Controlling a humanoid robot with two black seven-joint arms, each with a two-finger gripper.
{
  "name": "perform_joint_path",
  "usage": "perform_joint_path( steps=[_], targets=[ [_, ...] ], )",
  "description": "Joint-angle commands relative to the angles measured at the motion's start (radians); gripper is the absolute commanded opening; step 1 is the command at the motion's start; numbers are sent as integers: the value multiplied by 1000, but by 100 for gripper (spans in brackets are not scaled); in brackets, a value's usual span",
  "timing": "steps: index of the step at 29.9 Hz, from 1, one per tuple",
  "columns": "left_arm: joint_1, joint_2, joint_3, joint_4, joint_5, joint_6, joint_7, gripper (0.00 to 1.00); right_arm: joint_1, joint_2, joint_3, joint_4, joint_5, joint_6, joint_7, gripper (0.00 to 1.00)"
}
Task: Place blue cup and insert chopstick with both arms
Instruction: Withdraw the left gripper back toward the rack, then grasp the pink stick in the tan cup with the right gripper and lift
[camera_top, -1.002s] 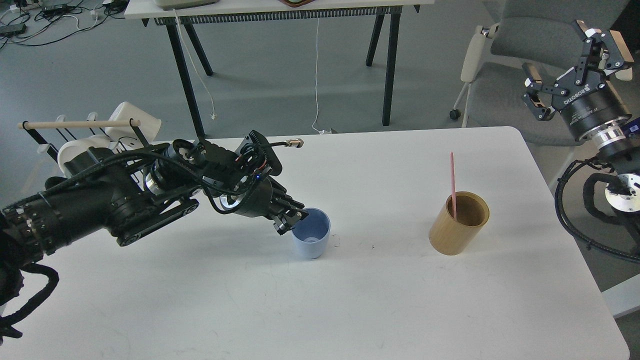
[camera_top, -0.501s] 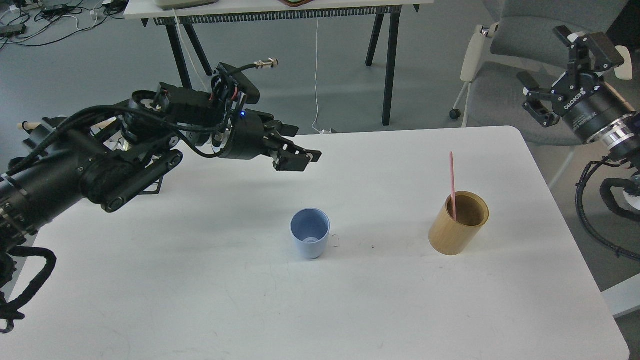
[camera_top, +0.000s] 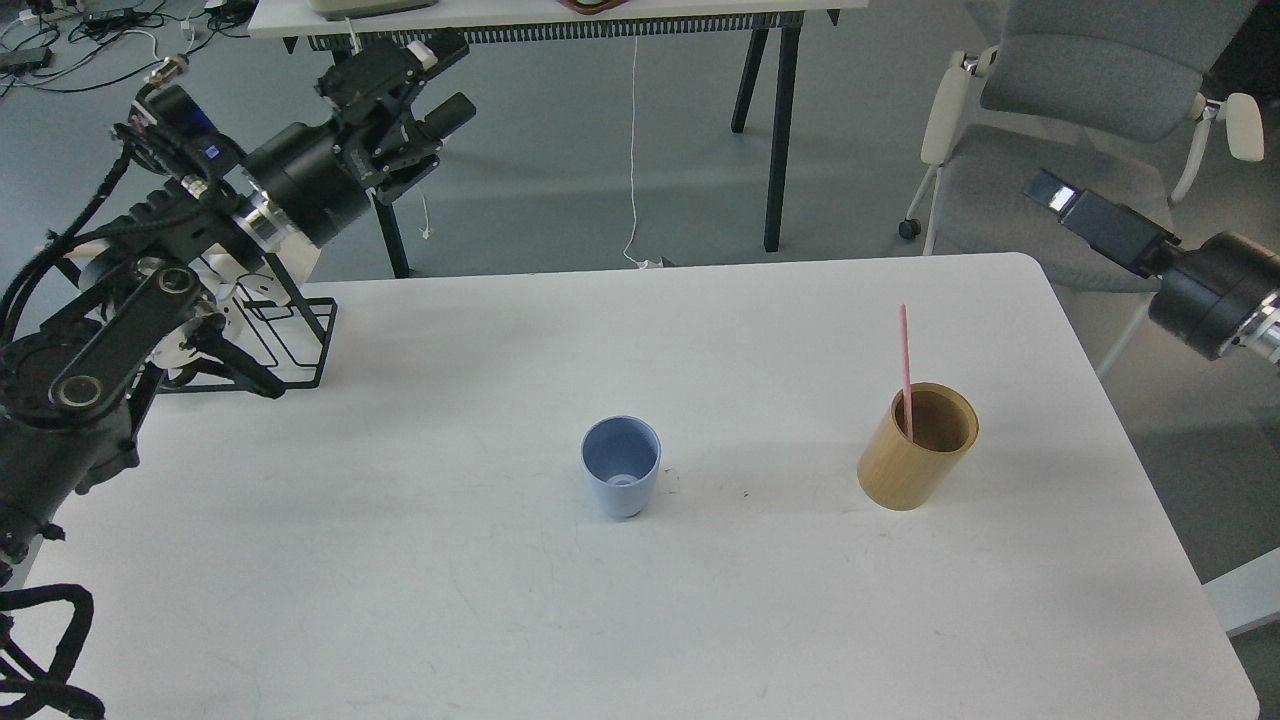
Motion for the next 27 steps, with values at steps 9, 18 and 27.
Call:
perform_joint_path(
  steps=[9, 18, 27],
  targets=[
    [105, -2, 2, 35, -252, 0, 0, 89, -17, 97, -148, -67, -214, -104, 0, 95],
    [120, -9, 3, 36, -250, 0, 0, 90, -7, 223, -166, -173, -272, -104, 0, 91],
    [152, -36, 3, 61, -244, 0, 0, 91, 61, 310, -278, -237, -274, -106, 0, 57]
  ],
)
